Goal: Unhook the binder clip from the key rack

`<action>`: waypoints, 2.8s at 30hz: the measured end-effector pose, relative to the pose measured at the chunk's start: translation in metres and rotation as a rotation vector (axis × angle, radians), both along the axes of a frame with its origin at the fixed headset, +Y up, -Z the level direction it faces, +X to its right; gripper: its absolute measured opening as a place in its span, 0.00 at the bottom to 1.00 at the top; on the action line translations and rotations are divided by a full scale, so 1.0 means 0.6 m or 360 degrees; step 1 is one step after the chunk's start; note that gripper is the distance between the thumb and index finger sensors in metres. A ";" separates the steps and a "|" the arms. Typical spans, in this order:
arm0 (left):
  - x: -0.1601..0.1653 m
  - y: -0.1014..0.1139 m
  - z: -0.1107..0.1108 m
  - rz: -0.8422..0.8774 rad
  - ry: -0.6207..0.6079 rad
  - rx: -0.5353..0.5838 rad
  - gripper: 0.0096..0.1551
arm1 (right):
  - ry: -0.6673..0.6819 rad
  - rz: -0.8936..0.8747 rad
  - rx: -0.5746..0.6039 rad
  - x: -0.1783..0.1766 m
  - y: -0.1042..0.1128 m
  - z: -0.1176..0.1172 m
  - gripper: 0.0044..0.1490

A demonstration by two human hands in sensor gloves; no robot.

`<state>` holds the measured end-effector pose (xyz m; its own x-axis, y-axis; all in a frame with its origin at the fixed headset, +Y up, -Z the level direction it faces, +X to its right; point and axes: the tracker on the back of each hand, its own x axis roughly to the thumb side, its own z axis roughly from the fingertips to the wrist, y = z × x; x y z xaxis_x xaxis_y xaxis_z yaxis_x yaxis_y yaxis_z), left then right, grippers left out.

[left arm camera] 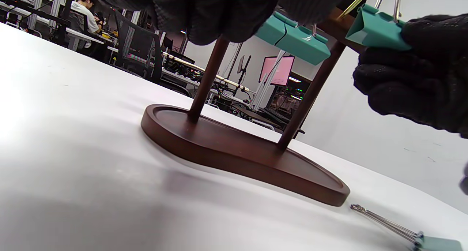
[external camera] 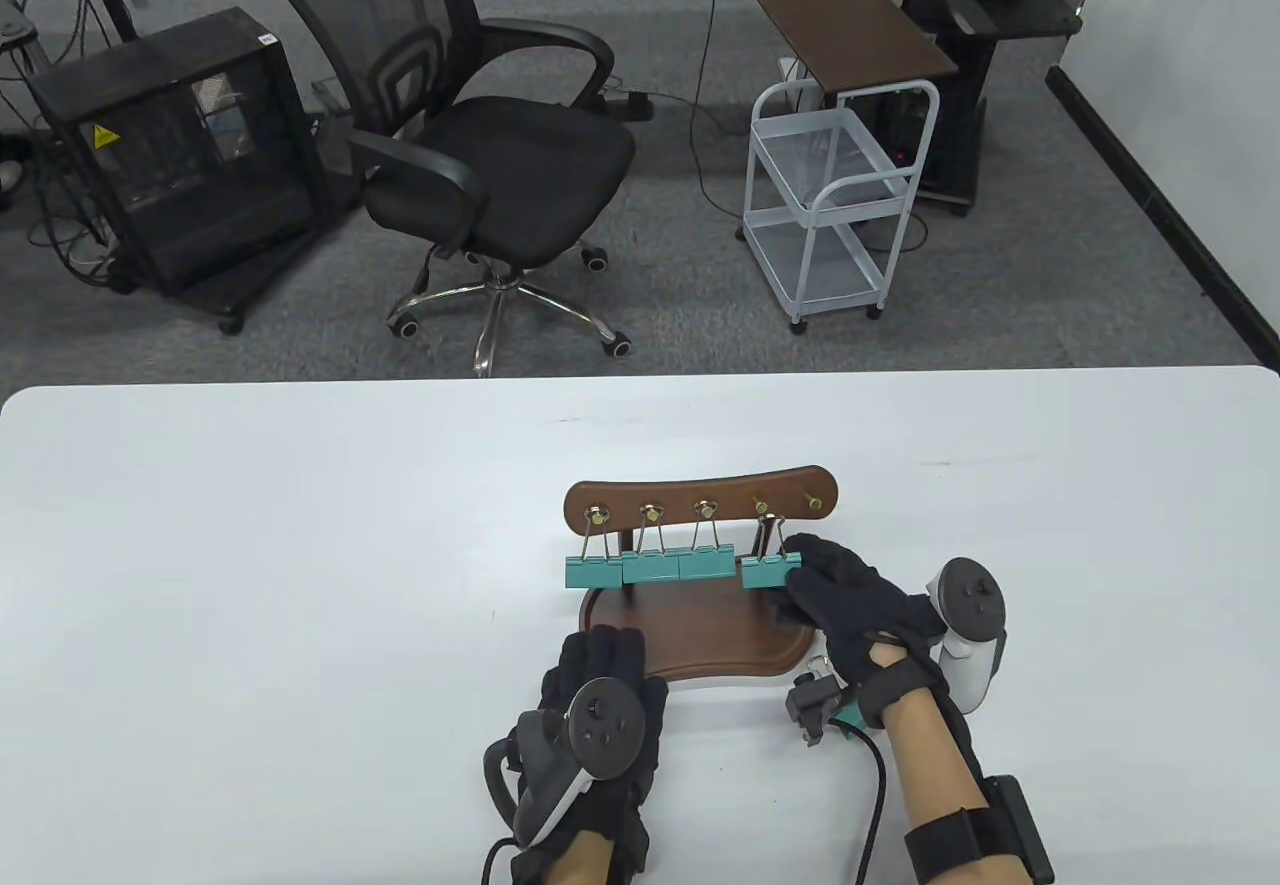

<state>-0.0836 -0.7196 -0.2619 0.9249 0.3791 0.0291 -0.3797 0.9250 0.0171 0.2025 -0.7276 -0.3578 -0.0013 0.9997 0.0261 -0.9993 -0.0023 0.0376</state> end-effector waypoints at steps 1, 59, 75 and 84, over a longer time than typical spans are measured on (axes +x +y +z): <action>0.000 0.000 0.000 0.0002 0.0000 0.0002 0.35 | 0.0013 0.0006 0.0004 0.000 0.002 0.003 0.32; 0.000 -0.001 0.005 0.0009 0.0000 -0.0005 0.36 | 0.0177 0.1627 -0.0733 -0.010 -0.033 0.061 0.28; 0.000 -0.001 0.005 -0.0002 0.0002 -0.0006 0.36 | 0.0101 0.2108 -0.0497 -0.042 -0.019 0.066 0.28; 0.000 0.000 0.005 -0.0003 0.0006 -0.0004 0.36 | 0.0070 0.2241 -0.0462 -0.042 -0.016 0.066 0.27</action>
